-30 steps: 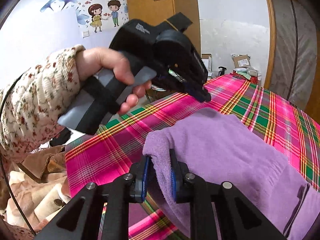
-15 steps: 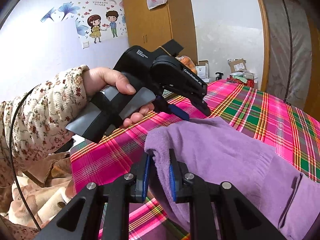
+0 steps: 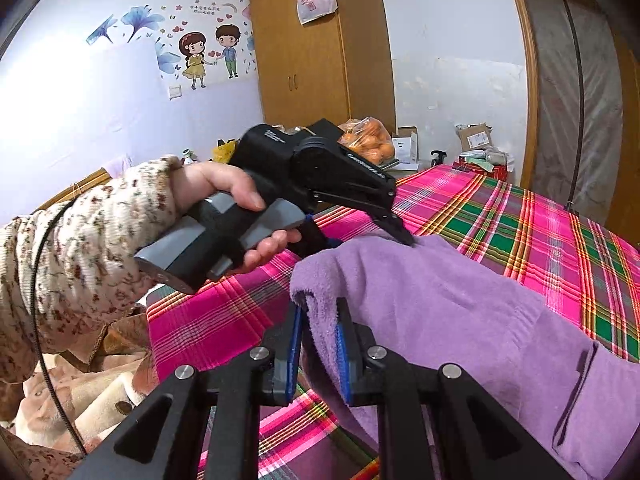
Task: Fold clothes
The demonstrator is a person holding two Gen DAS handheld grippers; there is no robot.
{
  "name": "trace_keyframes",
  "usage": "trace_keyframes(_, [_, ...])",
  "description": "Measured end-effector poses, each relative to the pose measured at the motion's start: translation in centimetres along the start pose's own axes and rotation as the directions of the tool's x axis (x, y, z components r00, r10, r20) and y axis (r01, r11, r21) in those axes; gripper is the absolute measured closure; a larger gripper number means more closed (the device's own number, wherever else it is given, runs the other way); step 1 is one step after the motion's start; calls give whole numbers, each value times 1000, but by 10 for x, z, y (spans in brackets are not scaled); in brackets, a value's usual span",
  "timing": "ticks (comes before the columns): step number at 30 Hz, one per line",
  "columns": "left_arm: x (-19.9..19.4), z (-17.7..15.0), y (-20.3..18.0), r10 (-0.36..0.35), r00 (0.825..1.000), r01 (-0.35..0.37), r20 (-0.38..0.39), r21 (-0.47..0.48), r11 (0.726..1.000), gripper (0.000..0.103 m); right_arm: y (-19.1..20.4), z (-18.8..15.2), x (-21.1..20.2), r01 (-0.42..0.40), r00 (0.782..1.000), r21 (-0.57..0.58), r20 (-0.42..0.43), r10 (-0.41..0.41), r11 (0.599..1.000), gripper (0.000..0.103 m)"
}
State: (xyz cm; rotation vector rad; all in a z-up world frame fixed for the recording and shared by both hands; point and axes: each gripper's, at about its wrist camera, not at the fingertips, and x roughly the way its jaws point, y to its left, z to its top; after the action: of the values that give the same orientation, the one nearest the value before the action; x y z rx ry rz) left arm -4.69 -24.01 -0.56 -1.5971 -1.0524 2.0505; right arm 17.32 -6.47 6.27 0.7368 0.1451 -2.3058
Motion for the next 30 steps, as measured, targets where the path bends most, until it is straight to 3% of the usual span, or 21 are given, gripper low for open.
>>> trace_keyframes(2, [7, 0, -8, -27, 999, 27, -20, 14, 1000, 47, 0, 1, -2, 1, 1000, 6, 2, -1, 1000, 87])
trace_keyframes(7, [10, 2, -28, -9, 1000, 8, 11, 106, 994, 79, 3, 2, -3, 7, 1000, 1, -1, -7, 1000, 87])
trace_keyframes(9, [3, 4, -34, -13, 999, 8, 31, 137, 990, 83, 4, 4, -1, 1, 1000, -3, -2, -1, 1000, 87])
trace_keyframes(15, [-17, 5, -56, 25, 996, -45, 82, 249, 968, 86, 7, 11, 4, -40, 999, -17, 4, 40, 999, 87])
trace_keyframes(23, [-33, 7, -53, 110, 985, -142, 130, 267, 953, 86, -1, 8, -4, -93, 995, 4, 32, 93, 996, 88])
trace_keyframes(26, [-31, 7, -57, 109, 986, -137, 126, 246, 960, 86, -7, 7, -14, -92, 994, 13, 55, 91, 996, 88])
trace_keyframes(30, [-32, 2, -84, 81, 988, -117, 132, 287, 951, 86, -24, 7, -39, -72, 993, 56, 96, 66, 996, 88])
